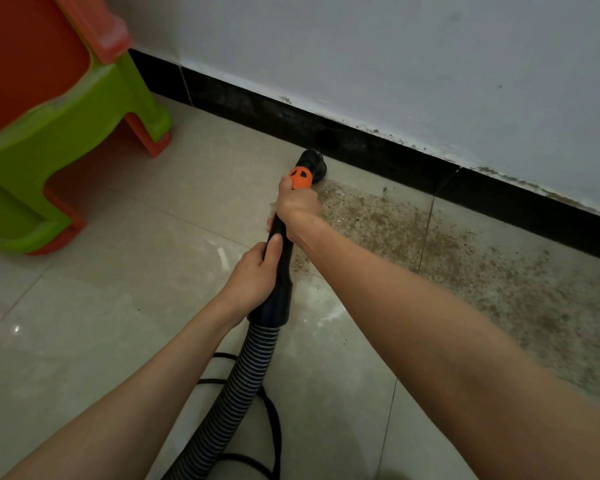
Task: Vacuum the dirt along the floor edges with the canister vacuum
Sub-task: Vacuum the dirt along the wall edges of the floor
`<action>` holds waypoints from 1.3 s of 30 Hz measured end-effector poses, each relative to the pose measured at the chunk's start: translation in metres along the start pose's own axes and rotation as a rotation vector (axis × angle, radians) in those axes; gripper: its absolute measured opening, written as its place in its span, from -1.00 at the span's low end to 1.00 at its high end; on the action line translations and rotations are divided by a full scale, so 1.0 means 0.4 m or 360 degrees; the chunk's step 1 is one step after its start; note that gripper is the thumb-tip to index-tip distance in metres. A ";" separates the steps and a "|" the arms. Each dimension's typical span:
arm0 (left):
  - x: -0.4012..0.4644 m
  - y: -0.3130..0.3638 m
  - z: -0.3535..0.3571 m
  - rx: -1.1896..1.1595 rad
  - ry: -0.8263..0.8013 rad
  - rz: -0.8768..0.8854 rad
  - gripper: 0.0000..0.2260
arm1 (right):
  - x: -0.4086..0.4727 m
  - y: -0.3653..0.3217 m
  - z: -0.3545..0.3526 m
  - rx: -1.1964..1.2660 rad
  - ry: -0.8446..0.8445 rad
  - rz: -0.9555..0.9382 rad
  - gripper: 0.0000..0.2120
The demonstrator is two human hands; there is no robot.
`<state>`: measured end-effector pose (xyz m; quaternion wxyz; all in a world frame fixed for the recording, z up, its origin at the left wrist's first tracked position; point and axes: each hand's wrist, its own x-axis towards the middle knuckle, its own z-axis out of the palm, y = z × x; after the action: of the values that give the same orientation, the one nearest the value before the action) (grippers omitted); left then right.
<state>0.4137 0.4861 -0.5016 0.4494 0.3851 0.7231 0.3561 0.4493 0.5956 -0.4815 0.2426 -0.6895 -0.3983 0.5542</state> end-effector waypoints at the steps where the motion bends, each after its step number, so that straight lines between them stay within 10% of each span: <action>1: -0.002 0.003 0.007 -0.0007 -0.0020 0.0003 -0.54 | 0.000 0.001 -0.011 -0.0039 0.0020 0.0002 -0.58; 26: 0.004 0.087 0.209 0.0107 -0.0423 0.0133 -0.51 | 0.078 0.051 -0.273 -0.0138 0.0364 0.0142 -0.48; 39: 0.028 0.052 0.088 0.0020 -0.0108 -0.0032 -0.56 | 0.052 0.007 -0.109 -0.0169 0.0128 0.0011 -0.49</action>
<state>0.4478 0.5113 -0.4999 0.4749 0.3925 0.7134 0.3338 0.4935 0.6156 -0.4838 0.2196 -0.7245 -0.4145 0.5050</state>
